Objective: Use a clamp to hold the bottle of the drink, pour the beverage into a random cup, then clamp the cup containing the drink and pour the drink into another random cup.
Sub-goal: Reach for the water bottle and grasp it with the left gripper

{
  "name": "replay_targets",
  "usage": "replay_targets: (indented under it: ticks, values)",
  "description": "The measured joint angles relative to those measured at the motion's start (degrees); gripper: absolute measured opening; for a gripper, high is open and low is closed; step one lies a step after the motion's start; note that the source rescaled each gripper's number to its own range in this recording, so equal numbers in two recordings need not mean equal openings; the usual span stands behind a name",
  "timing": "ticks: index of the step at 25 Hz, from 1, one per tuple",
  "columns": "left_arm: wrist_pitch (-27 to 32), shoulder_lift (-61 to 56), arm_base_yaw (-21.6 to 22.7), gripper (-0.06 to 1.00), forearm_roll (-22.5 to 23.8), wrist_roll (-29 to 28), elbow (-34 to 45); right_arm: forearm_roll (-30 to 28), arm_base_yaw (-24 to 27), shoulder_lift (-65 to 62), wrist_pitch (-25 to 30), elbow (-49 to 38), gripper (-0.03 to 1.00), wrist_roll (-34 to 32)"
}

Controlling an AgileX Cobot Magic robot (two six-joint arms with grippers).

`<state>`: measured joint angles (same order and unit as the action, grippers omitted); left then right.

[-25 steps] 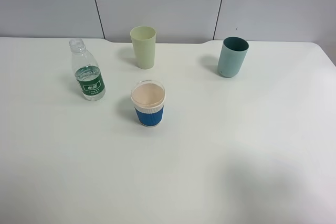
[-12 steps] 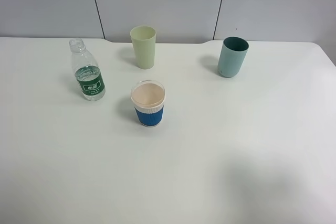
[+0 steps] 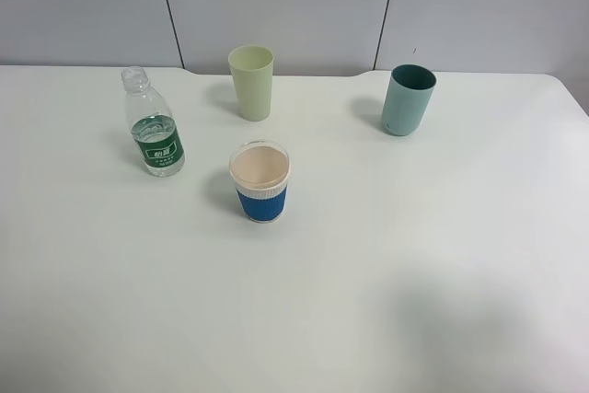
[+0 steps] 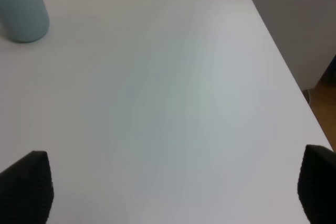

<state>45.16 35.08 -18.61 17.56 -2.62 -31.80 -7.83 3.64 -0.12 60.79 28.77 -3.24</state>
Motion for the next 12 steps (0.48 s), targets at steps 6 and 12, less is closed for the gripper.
replay_targets:
  ticks: [6,12]
  values:
    - [-1.6,6.6,-4.6,1.00,0.3,0.4,0.0,0.0,0.0,0.0,0.0,0.0,0.79,0.0]
    - [-6.2,11.8,-4.8,1.00,-3.2,0.8,0.4,0.0,0.0,0.0,0.0,0.0,0.79,0.0]
